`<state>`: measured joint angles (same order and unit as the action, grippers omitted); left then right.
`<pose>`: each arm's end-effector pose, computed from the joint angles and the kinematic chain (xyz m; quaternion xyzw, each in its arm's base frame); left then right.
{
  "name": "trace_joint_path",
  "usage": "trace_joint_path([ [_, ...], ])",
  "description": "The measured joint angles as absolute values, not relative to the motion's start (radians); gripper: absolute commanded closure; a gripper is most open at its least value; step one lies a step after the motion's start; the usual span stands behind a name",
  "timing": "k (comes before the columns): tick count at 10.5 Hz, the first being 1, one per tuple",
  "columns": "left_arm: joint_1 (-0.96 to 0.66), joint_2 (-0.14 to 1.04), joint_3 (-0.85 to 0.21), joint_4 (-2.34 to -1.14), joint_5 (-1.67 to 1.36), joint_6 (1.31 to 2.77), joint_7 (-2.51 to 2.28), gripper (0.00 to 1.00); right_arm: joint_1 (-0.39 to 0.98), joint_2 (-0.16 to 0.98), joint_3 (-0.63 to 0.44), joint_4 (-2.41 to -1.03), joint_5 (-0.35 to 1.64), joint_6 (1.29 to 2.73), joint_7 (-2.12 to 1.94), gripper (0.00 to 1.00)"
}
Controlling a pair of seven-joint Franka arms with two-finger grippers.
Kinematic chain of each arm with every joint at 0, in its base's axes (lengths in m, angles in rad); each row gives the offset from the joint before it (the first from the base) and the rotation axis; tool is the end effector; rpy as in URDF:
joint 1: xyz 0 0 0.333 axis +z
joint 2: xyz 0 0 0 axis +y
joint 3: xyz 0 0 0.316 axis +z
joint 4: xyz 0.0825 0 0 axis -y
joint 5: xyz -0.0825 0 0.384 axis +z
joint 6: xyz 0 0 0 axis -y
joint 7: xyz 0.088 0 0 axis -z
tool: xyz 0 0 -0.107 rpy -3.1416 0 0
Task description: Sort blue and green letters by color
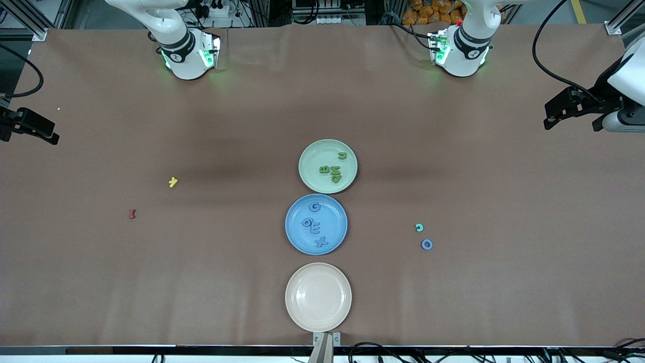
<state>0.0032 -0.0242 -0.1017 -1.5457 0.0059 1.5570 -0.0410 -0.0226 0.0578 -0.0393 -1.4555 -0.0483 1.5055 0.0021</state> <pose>0.5434 -0.0538 0.6484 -0.9994 0.0287 -0.0179 0.0029 0.5650 -0.0397 0.6406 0.9991 -0.0334 -0.0046 0.0251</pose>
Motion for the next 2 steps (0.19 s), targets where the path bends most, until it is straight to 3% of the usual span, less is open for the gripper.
trace_joint_path([
  [2,0.003,-0.024,-0.102,-1.546,0.006,1.557,-0.041,0.0,-0.024,0.061,-0.039,-1.456,-0.048,1.527,0.003,0.0],
])
